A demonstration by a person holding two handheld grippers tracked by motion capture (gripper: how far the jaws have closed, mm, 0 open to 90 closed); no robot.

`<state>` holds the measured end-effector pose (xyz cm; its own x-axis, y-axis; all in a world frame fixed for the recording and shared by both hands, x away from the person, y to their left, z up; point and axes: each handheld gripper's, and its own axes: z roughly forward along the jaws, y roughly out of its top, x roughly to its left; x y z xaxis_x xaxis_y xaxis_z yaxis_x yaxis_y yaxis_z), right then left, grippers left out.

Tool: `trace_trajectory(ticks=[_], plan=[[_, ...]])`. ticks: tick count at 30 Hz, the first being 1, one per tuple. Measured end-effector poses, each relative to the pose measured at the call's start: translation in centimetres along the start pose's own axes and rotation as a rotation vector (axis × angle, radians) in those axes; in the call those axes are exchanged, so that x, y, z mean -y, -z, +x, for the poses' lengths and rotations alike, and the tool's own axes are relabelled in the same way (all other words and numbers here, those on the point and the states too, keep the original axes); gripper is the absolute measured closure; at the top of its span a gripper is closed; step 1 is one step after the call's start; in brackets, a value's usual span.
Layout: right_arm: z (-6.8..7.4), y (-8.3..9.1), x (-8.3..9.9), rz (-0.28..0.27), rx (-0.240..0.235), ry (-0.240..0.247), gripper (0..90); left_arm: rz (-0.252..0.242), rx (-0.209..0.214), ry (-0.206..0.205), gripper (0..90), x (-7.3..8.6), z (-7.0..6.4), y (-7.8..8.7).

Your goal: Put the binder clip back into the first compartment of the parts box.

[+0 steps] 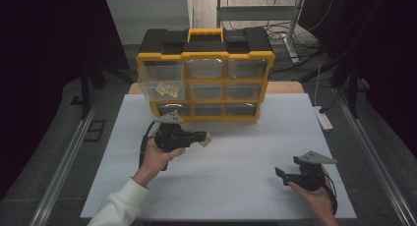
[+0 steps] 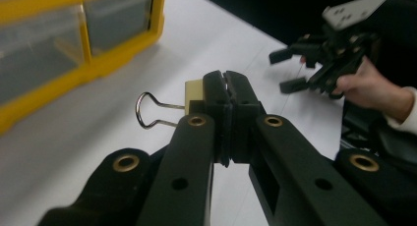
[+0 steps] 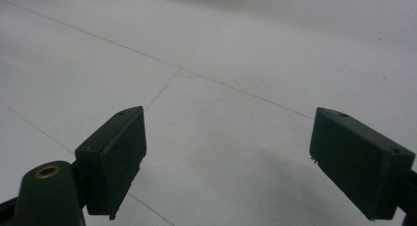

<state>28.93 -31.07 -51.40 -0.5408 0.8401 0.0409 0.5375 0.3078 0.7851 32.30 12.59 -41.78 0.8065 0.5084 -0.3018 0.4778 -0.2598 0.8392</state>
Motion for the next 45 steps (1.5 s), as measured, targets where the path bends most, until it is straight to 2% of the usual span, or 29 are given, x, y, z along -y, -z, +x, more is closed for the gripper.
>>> trace_trajectory(ticks=[7, 11, 19, 28, 32, 40, 45], plan=[[0.0, 0.0, 0.0, -0.001, 0.001, 0.003, 14.4, -0.088, 0.004, -0.04, 88.6, -2.7, -1.2, 2.1], [0.0, 0.0, 0.0, -0.004, -0.002, 0.002, 14.4, -0.117, -0.002, -0.054, 88.6, -3.8, -1.6, 2.9], [-0.2, -0.1, 0.0, -0.01, -0.007, -0.001, 14.5, -0.185, 0.011, -0.054, 88.6, -6.5, -1.7, 5.6], [-0.1, -0.3, -0.2, -0.007, -0.026, 0.004, 14.5, -0.247, -0.021, -0.072, 88.6, -9.3, -1.7, 8.0], [0.0, -0.2, -0.1, -0.009, -0.024, 0.004, 14.5, -0.286, -0.018, -0.056, 88.6, -10.4, -1.5, 8.9], [0.0, 0.0, 0.0, -0.008, -0.021, -0.002, 14.5, -0.34, -0.096, -0.056, 88.6, -12.3, -1.3, 10.8], [0.1, -0.1, 0.0, -0.004, -0.023, -0.002, 14.5, -0.347, -0.164, -0.025, 88.6, -13.0, 0.2, 11.4]])
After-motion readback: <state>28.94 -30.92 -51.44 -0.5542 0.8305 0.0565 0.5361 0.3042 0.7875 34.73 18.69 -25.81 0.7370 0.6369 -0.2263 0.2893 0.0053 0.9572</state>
